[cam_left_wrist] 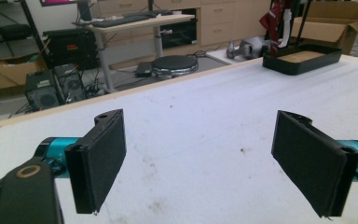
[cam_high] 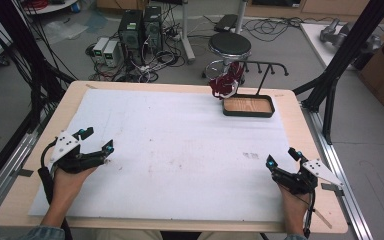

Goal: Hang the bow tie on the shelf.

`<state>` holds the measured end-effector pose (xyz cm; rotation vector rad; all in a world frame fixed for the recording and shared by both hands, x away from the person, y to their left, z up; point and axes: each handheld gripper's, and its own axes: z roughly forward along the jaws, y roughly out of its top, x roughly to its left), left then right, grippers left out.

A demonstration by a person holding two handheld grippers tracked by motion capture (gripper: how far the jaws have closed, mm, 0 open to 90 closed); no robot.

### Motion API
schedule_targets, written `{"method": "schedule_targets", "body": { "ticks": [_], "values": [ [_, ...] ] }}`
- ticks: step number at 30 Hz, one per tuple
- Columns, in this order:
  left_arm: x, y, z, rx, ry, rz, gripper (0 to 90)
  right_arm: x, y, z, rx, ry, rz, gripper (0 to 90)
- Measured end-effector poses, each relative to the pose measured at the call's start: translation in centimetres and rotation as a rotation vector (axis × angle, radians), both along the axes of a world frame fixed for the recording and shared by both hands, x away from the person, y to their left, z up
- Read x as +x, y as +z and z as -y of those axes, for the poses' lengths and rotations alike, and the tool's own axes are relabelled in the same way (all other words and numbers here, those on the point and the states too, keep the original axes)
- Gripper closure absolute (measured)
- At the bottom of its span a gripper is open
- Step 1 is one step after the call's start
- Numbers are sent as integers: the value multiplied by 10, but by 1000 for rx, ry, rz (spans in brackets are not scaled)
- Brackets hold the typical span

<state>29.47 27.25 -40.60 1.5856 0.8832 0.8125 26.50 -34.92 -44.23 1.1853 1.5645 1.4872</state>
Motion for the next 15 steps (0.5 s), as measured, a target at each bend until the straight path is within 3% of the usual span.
{"method": "schedule_targets", "body": {
  "ticks": [15],
  "values": [
    [-4,-17,-3,12,26,-36,181,0,0,0,-2,-2,1,109]
  ]
}}
